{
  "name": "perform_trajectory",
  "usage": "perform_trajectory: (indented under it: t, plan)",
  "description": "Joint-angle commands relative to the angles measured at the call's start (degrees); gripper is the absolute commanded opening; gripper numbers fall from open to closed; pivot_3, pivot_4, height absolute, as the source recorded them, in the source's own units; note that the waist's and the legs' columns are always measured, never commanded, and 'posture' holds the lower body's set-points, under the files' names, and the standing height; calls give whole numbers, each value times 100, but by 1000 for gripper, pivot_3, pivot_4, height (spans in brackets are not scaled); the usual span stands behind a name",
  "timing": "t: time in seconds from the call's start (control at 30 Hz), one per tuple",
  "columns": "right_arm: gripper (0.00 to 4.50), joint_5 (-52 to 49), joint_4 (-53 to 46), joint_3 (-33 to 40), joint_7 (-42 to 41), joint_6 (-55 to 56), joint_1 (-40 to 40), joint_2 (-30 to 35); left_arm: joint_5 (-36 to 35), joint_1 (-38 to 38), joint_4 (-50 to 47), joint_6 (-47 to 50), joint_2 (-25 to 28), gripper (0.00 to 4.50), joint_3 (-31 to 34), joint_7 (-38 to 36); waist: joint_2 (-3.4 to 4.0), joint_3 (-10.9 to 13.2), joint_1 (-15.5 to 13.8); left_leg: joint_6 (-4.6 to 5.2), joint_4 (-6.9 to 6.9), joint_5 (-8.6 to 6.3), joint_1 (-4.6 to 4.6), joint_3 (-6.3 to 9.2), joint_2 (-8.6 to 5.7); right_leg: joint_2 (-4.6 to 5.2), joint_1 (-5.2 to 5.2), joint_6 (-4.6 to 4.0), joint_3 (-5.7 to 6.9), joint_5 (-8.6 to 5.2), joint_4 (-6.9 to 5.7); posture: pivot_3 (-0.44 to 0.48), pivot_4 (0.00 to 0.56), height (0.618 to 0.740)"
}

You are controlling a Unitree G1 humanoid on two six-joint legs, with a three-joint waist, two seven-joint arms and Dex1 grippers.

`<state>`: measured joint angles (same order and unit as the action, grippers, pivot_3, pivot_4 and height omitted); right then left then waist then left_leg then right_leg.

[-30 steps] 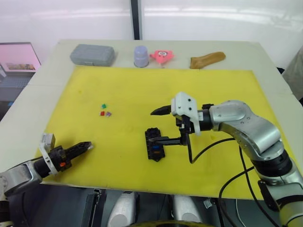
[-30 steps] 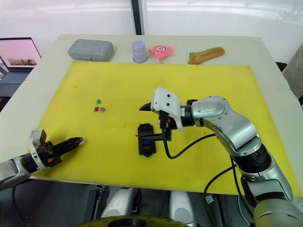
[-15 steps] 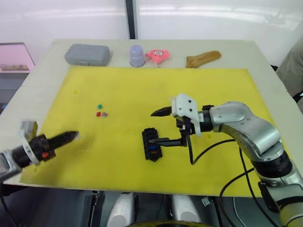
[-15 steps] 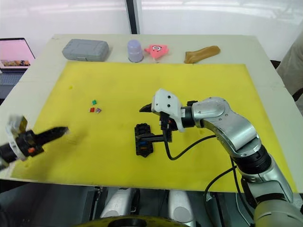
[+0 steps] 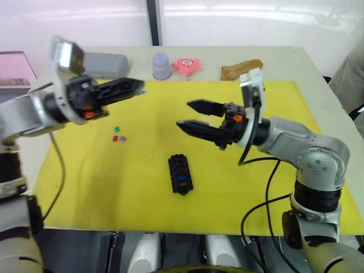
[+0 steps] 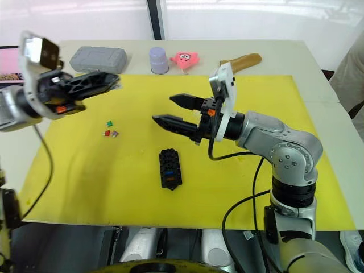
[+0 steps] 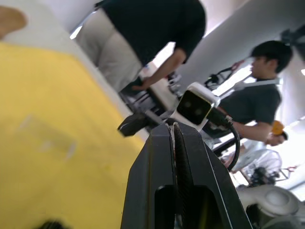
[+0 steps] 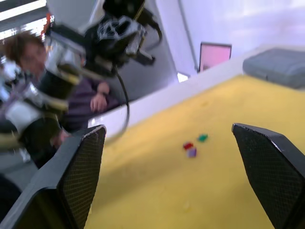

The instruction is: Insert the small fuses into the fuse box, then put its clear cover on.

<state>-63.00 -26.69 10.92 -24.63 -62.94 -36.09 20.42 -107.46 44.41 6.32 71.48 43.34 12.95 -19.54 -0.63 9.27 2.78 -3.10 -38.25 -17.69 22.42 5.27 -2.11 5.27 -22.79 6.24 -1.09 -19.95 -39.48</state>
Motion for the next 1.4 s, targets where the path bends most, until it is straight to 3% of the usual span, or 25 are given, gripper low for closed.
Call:
perform_trajectory:
  t: [0.03,0.37,0.4,0.43,0.73,0.83,0.9,1.23,1.33,1.4]
  plan:
    - [4500,-729,-65,263,707,22,-156,-176,174,100,-196,-472,-508,80,38,-62,0,0,1,0,-1,0,0,0,0,-1,-1,0,1,0,0,0,150,740]
    - [4500,-2180,-52,159,2331,559,-261,-378,592,212,-281,-874,-1474,80,-8,-165,0,0,78,1,-2,0,0,0,2,-17,3,0,1,0,0,0,150,740]
    - [4238,-2234,-38,121,2465,625,-267,-389,617,224,-284,-874,-1523,26,-6,-173,0,0,88,1,-2,1,0,0,2,-18,4,0,1,0,0,0,150,740]
    - [3970,-2260,-25,80,2563,676,-273,-388,635,230,-284,-871,-1558,0,-2,-187,0,0,103,1,-2,1,0,0,2,-18,4,0,2,0,0,0,150,740]
    - [3970,-2513,41,-147,2878,1083,-335,-269,743,304,-211,-818,-1730,0,18,-216,0,0,120,2,-1,1,0,0,4,-24,4,0,3,0,0,0,150,740]
    - [3180,-2601,72,-184,2883,1163,-337,-217,825,307,-159,-812,-1737,0,20,-238,0,0,120,2,-2,1,0,0,4,-24,4,0,4,0,0,0,150,740]
    - [2312,-2600,86,-232,2882,1187,-337,-161,844,311,-139,-805,-1745,0,22,-248,0,0,118,2,-2,1,0,0,3,-24,5,0,4,0,0,0,150,740]
    - [2312,-2712,114,-329,2876,1345,-321,-25,909,320,-166,-809,-1821,0,38,-328,0,0,117,2,-2,1,0,0,3,-25,5,0,4,0,0,0,150,740]
    - [1492,-2801,121,-323,2903,1396,-320,4,906,314,-172,-814,-1837,0,52,-316,0,0,117,2,-3,1,0,0,3,-24,6,0,4,0,1,0,150,740]
    - [488,-2863,116,-327,2917,1426,-322,15,902,307,-183,-813,-1843,0,58,-309,0,0,118,2,-3,1,0,0,3,-24,6,0,4,0,1,0,150,740]
